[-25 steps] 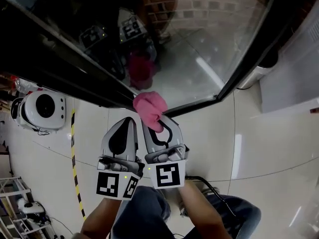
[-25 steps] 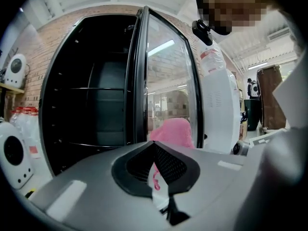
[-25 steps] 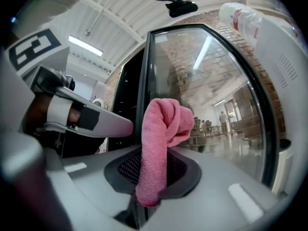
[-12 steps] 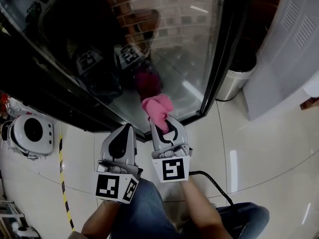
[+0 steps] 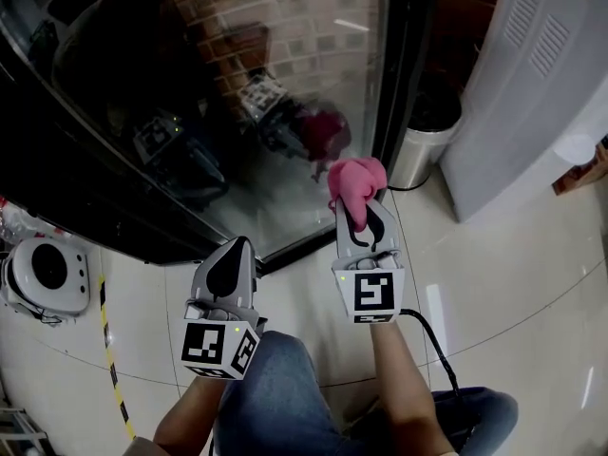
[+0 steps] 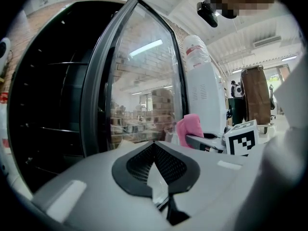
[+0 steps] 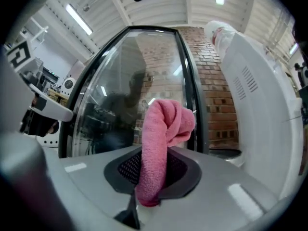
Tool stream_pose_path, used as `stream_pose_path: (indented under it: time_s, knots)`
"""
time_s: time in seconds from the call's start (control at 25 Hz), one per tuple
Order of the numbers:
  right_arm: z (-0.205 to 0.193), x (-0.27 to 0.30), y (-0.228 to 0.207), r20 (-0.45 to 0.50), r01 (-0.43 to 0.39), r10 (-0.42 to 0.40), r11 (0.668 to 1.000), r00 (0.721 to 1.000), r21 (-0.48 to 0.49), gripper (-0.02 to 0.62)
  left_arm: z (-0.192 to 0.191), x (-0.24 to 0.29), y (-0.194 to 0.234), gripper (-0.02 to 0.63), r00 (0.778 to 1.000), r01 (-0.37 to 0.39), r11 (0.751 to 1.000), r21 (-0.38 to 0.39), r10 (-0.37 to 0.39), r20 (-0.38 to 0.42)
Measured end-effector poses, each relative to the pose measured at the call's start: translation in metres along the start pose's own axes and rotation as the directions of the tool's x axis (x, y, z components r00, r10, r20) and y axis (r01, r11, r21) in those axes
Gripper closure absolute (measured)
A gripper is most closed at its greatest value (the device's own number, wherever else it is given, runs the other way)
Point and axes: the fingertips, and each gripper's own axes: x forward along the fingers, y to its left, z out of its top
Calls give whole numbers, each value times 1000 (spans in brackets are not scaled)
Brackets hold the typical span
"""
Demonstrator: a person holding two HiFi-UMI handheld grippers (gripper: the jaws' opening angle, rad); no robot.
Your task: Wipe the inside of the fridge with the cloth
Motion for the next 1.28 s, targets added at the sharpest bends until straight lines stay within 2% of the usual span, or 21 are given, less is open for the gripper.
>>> stream_pose_path:
  time_s: [0.12, 0.2, 0.36, 0.52, 0.8, 0.96, 1.12, 1.28]
  knots:
    - [18, -6, 32, 63, -62, 63, 998, 996, -16, 534, -2, -4, 2, 592, 1000, -10, 1000, -1, 10, 21]
    - [20, -11, 66, 65, -136, 137, 990, 988, -20, 534, -2, -8, 6, 592, 999, -17, 1000, 7, 17, 48]
    - [8, -18, 143, -1, -315, 315, 948, 949, -45, 534, -6, -17, 22, 593, 996, -45, 999, 9, 44, 78]
    - [3, -22, 189, 12, -400, 400, 916, 916, -6, 534, -11, -29, 41, 592, 996, -47, 999, -5, 47, 72]
    - [-14, -21, 216, 14, -428, 428, 901, 904, 63, 534, -29, -38, 56, 592, 999, -29, 999, 17, 28, 44]
    - [-23, -20, 221, -1, -426, 427, 903, 904, 63, 534, -38, -36, 54, 592, 999, -14, 1000, 27, 14, 35]
    - [-36, -15, 205, -16, -399, 400, 916, 916, 43, 534, -41, -32, 53, 592, 999, -9, 1000, 20, 8, 36]
    - [-56, -11, 165, -43, -345, 346, 938, 937, 28, 534, -41, -28, 47, 592, 999, 7, 1000, 12, -7, 35]
